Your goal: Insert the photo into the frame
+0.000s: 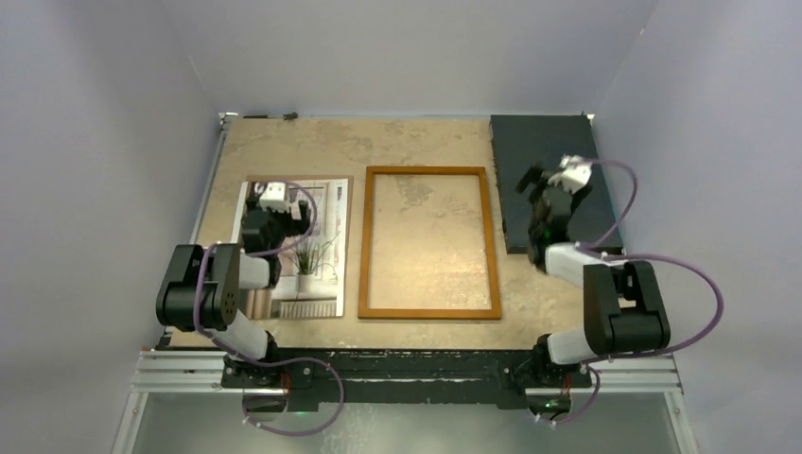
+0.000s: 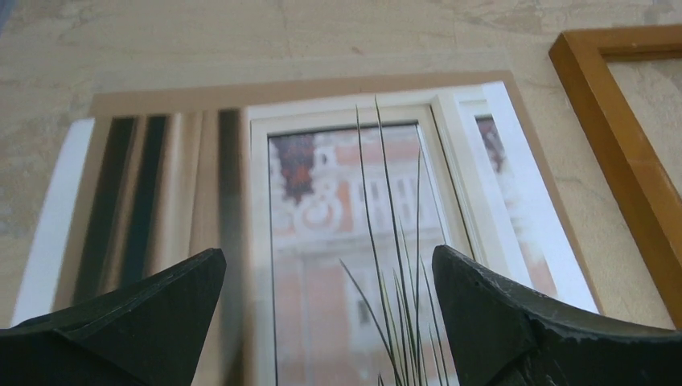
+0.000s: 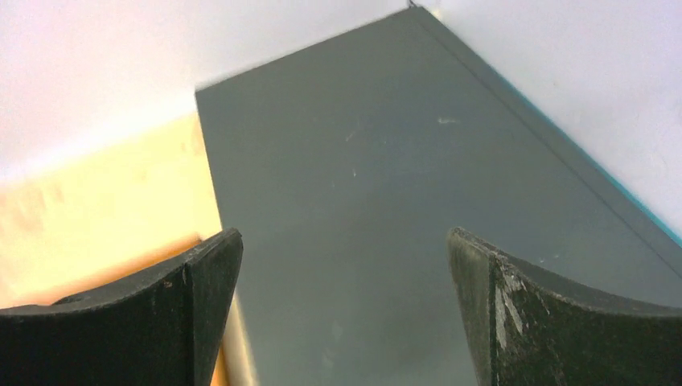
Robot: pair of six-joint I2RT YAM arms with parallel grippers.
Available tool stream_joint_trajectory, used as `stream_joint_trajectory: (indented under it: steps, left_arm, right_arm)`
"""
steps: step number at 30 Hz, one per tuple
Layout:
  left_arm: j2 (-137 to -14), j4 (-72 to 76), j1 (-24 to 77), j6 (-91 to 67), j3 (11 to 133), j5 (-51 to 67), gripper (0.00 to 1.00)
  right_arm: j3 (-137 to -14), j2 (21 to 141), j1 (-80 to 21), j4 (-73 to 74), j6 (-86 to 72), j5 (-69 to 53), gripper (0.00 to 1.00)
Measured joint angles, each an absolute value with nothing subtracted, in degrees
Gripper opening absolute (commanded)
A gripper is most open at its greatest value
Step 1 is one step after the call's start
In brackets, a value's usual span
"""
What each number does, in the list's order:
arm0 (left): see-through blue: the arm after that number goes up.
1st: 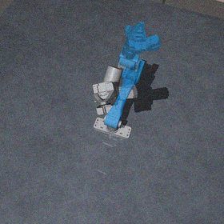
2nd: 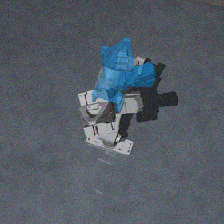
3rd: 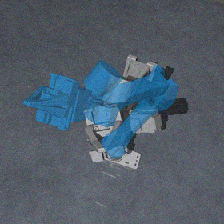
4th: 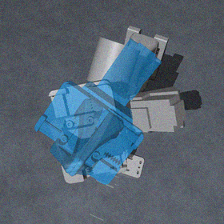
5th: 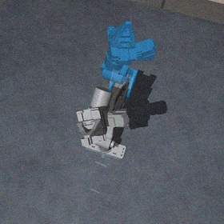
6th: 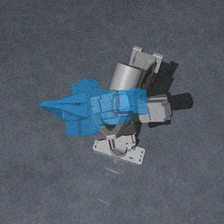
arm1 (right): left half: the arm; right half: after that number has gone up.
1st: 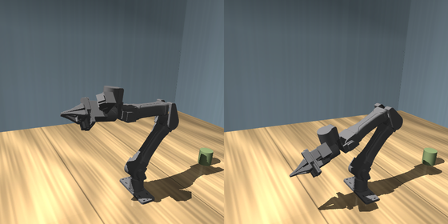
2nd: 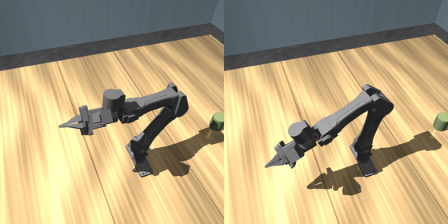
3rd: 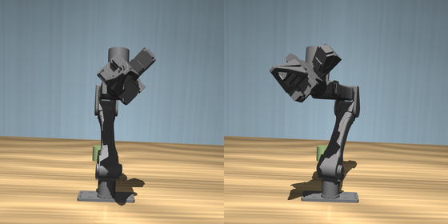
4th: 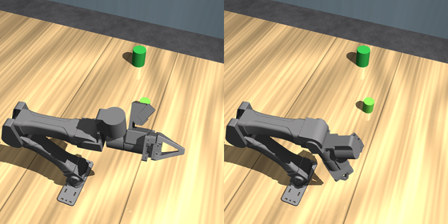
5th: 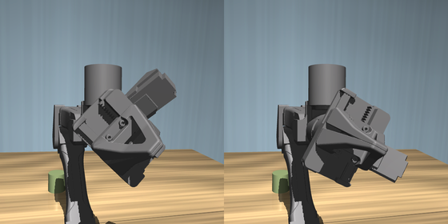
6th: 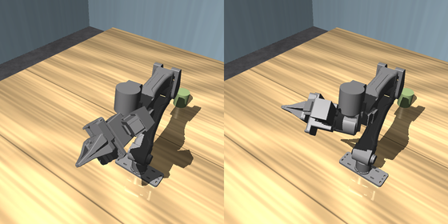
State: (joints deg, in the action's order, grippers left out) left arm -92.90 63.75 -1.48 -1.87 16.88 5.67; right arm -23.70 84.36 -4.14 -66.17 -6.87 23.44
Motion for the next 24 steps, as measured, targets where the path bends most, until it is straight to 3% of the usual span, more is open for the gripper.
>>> stream_joint_trajectory:
  steps: [4, 7, 11, 18, 24]
  left_arm:
    - [-89.27, 39.05, -1.48, 0.93, 33.26, 5.54, 1.00]
    - [-89.23, 22.37, -2.00, 2.85, 48.82, 6.20, 1.00]
    - [-88.33, 9.10, -5.45, 2.72, 58.76, 9.23, 1.00]
    - [-88.99, -12.14, -10.15, 2.66, 66.28, 10.04, 1.00]
    - [-90.11, -21.67, -10.44, 3.22, 72.93, 9.89, 1.00]
  right_arm:
    - [-47.27, 83.50, -3.18, -33.26, -27.05, 31.22, 0.99]
    - [-58.33, 85.52, -0.97, -19.07, -34.72, 27.90, 0.99]
    - [-63.68, 89.14, -2.26, -9.50, -34.44, 23.42, 0.99]
    - [-77.01, 99.66, -24.88, 4.54, -28.58, 24.25, 0.99]
    - [-82.74, 104.88, -29.12, 7.11, -27.73, 18.44, 0.99]
